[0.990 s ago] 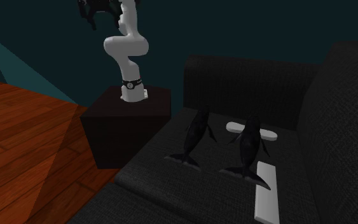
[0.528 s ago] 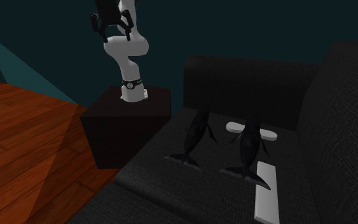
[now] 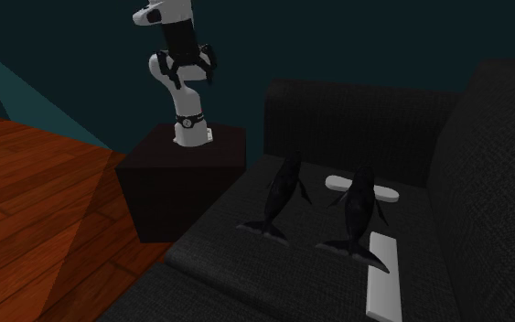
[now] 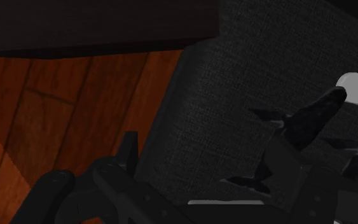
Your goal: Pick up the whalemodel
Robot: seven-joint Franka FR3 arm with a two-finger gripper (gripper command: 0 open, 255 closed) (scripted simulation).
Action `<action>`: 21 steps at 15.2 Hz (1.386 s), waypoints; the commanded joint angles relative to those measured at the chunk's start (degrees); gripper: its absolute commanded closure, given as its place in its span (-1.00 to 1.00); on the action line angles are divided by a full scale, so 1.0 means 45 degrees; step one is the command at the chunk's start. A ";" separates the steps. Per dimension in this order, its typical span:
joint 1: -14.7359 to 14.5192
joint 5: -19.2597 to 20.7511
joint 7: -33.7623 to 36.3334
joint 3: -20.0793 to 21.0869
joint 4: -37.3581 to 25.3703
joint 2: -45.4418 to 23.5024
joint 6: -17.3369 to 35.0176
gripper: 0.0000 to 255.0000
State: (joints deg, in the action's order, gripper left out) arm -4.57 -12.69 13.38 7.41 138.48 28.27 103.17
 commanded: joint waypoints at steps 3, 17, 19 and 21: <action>-0.0196 -0.0509 0.0779 0.0566 -0.0230 -0.1572 0.1357 -1.00; -0.1037 -0.1066 0.3520 0.1949 -0.2971 -0.8008 0.5225 -1.00; -0.1216 -0.0997 0.3910 0.2007 -0.3620 -0.8991 0.5593 -1.00; -0.1418 -0.0913 0.4291 0.2030 -0.4335 -0.9977 0.5901 -1.00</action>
State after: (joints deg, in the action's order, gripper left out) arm -10.52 -16.90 31.82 16.46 120.42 -14.55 128.98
